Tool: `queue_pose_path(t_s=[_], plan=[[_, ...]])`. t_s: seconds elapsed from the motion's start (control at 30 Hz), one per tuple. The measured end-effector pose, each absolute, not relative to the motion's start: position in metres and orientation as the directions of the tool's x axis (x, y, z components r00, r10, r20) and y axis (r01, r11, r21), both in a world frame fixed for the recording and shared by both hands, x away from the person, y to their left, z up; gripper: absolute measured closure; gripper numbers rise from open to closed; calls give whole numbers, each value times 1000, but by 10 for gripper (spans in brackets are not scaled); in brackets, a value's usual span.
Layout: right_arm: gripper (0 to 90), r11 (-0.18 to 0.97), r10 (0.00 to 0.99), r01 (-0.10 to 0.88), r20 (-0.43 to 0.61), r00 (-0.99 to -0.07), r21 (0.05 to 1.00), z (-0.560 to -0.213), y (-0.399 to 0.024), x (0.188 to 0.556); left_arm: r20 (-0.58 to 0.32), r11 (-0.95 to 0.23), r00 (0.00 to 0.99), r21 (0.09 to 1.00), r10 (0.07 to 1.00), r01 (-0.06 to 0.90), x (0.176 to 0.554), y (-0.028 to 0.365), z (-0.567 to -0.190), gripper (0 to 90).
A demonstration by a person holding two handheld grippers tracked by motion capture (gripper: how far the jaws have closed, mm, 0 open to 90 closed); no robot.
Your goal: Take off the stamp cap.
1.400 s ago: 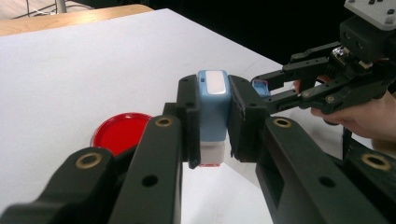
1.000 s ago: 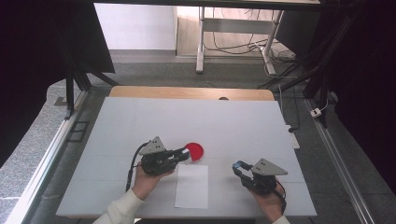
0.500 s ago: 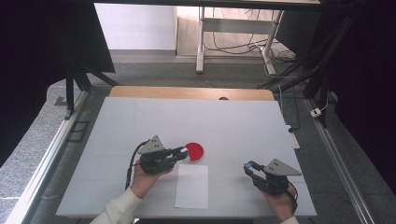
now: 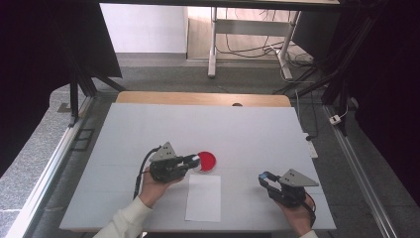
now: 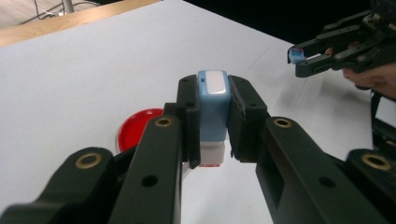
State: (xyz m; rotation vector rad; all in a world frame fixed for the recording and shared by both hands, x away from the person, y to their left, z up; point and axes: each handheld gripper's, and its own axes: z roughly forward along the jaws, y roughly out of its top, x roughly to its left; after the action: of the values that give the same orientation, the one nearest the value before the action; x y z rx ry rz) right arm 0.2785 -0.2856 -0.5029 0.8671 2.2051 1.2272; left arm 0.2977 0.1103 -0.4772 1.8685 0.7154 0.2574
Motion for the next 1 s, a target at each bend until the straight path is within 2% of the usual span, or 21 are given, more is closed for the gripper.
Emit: queue_pose_path(t_s=[0.43,0.77,1.0], plan=[[646,394,718,286,-98,-689,874,-499,-287,278,-127,-268,808,904,575,332,299,103,-468,757],[647,380,734,300,-88,-673,875,-499,-293,281,-168,-246,796,896,581,369,320,98,-469,757],[646,374,734,299,-84,-674,878,-499,-294,281,-151,-269,777,884,611,383,327,98,-474,757]])
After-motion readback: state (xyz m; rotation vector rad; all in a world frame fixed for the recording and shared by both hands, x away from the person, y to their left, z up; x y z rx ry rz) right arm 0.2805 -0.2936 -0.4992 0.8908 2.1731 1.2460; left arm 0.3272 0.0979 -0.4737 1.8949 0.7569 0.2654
